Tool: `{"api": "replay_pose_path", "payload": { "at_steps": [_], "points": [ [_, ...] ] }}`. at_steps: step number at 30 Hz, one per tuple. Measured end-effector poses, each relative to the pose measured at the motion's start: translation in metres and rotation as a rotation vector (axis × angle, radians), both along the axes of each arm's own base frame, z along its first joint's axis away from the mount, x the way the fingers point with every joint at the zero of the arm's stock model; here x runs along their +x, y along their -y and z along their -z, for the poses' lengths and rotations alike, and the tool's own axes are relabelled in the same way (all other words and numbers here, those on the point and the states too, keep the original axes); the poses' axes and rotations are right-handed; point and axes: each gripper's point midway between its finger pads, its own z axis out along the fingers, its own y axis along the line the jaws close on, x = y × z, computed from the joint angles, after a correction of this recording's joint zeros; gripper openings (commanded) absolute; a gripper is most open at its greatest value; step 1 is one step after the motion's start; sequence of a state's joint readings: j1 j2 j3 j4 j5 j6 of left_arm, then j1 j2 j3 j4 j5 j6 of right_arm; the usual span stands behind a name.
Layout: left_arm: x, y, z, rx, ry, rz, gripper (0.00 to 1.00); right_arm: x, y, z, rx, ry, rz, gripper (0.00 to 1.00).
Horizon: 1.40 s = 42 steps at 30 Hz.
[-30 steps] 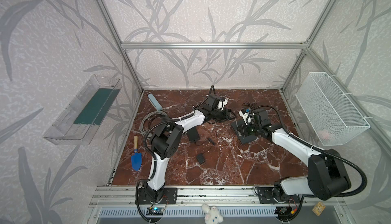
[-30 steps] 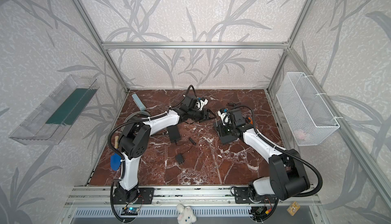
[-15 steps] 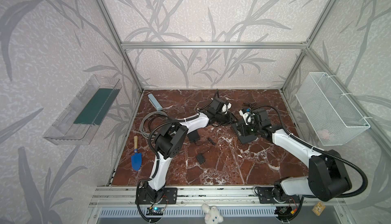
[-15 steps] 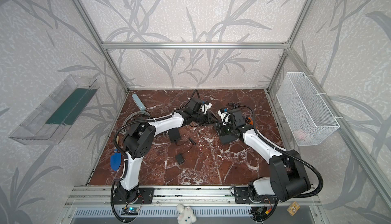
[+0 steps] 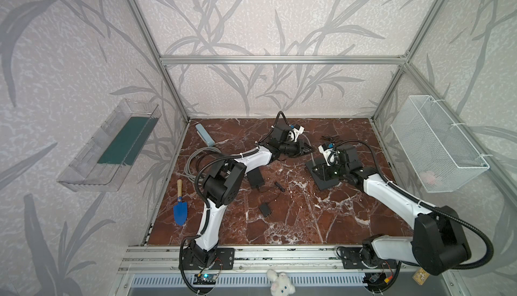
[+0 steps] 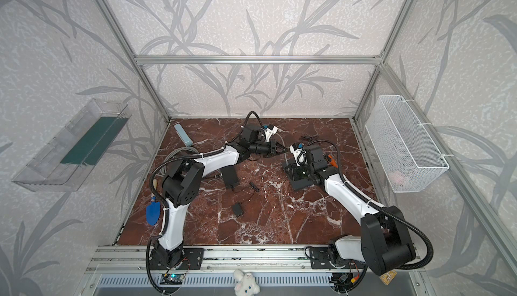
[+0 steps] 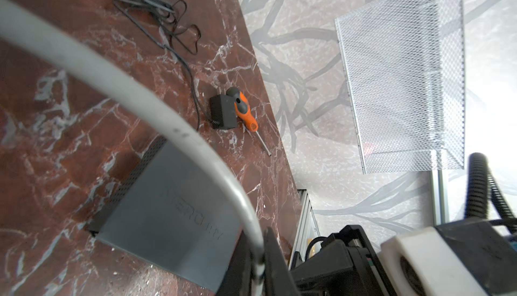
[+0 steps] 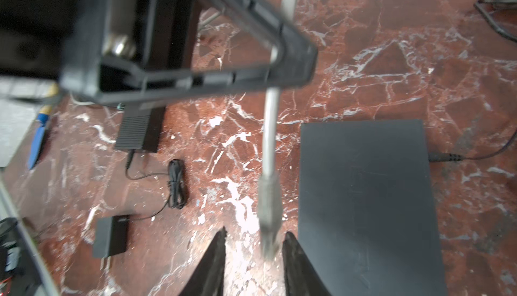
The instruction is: Insert the plug into the switch port
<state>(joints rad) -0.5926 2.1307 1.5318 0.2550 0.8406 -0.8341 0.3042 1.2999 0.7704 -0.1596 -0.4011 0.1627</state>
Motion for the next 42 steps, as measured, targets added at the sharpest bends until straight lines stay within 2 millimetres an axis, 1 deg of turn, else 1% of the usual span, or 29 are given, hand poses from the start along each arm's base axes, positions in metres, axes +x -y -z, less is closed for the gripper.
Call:
{"api": "replay_pose_path", "payload": {
  "at_steps": [3,6,8,10,12,16,21,23,25,27,32,35,37,39,42],
  "points": [
    [0.005,-0.002,-0.01,-0.06,0.047,0.035,0.1,-0.006,0.007,-0.004,0.082,0.014,0.013,0.39],
    [0.01,-0.007,-0.016,-0.101,0.073,0.058,0.1,-0.012,0.015,0.004,0.154,0.001,0.029,0.41],
    [0.011,-0.009,-0.018,-0.118,0.081,0.072,0.1,-0.016,0.018,0.013,0.189,-0.009,0.038,0.42],
    [0.009,-0.009,-0.021,-0.131,0.089,0.088,0.1,-0.019,0.018,0.018,0.221,-0.008,0.037,0.43],
    [0.007,-0.008,-0.023,-0.138,0.091,0.102,0.1,-0.019,0.016,0.017,0.262,0.004,0.028,0.43],
    [0.004,-0.007,-0.027,-0.156,0.1,0.123,0.1,-0.007,0.008,0.006,0.344,0.046,-0.004,0.42],
    [0.003,-0.007,-0.031,-0.168,0.109,0.133,0.1,0.007,0.001,0.002,0.405,0.038,-0.023,0.4],
    [0.003,-0.007,-0.031,-0.167,0.109,0.133,0.1,0.013,-0.001,-0.004,0.419,0.043,-0.033,0.39],
    [0.003,-0.008,-0.026,-0.15,0.105,0.126,0.11,0.017,-0.002,-0.01,0.428,0.057,-0.042,0.39],
    [0.007,-0.009,-0.016,-0.112,0.083,0.098,0.12,0.019,-0.002,-0.015,0.426,0.071,-0.049,0.38],
    [0.02,-0.02,0.017,0.021,-0.01,-0.032,0.12,0.022,0.002,-0.014,0.341,0.106,-0.072,0.37],
    [0.025,-0.029,0.029,0.089,-0.064,-0.11,0.11,0.021,0.01,-0.012,0.253,0.156,-0.069,0.38],
    [0.029,-0.034,0.033,0.127,-0.094,-0.154,0.11,0.023,0.015,-0.014,0.208,0.199,-0.059,0.38],
    [0.035,-0.036,0.032,0.15,-0.112,-0.191,0.11,0.027,0.019,-0.014,0.174,0.225,-0.046,0.37],
    [0.04,-0.039,0.029,0.166,-0.124,-0.226,0.12,0.029,0.019,-0.006,0.164,0.21,-0.043,0.35]
  ]
}}
